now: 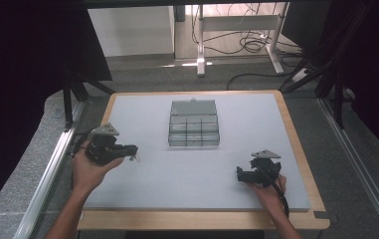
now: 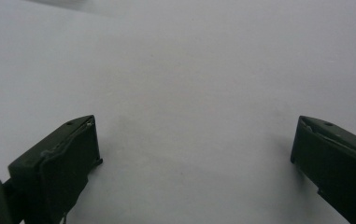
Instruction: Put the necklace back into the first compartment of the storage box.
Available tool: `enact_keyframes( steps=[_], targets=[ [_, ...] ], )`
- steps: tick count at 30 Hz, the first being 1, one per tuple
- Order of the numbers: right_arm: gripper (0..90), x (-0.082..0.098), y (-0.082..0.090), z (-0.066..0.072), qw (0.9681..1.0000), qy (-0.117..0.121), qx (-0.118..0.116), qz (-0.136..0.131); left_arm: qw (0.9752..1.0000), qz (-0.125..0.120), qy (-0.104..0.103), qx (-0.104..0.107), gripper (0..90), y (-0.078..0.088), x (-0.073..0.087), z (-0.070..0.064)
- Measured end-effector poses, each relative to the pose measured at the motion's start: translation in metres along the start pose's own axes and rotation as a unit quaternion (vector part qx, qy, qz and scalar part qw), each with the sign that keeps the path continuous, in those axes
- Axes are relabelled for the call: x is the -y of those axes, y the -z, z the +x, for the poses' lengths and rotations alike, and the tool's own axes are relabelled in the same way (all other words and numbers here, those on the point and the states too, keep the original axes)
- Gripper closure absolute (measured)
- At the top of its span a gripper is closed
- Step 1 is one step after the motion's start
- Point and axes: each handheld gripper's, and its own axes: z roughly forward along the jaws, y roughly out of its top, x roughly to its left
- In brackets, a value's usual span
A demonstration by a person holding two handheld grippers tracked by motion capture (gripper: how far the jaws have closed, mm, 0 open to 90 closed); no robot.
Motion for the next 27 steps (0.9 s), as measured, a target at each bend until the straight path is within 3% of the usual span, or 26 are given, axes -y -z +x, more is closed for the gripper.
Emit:
enact_keyframes(
  steps=[27],
  targets=[
    [0.9,0.000,0.000,0.000,1.0000,0.001,0.000,0.000,0.9999,-0.010,0.000,-0.004,85.5,-0.011,-0.053,0.002]
  ],
)
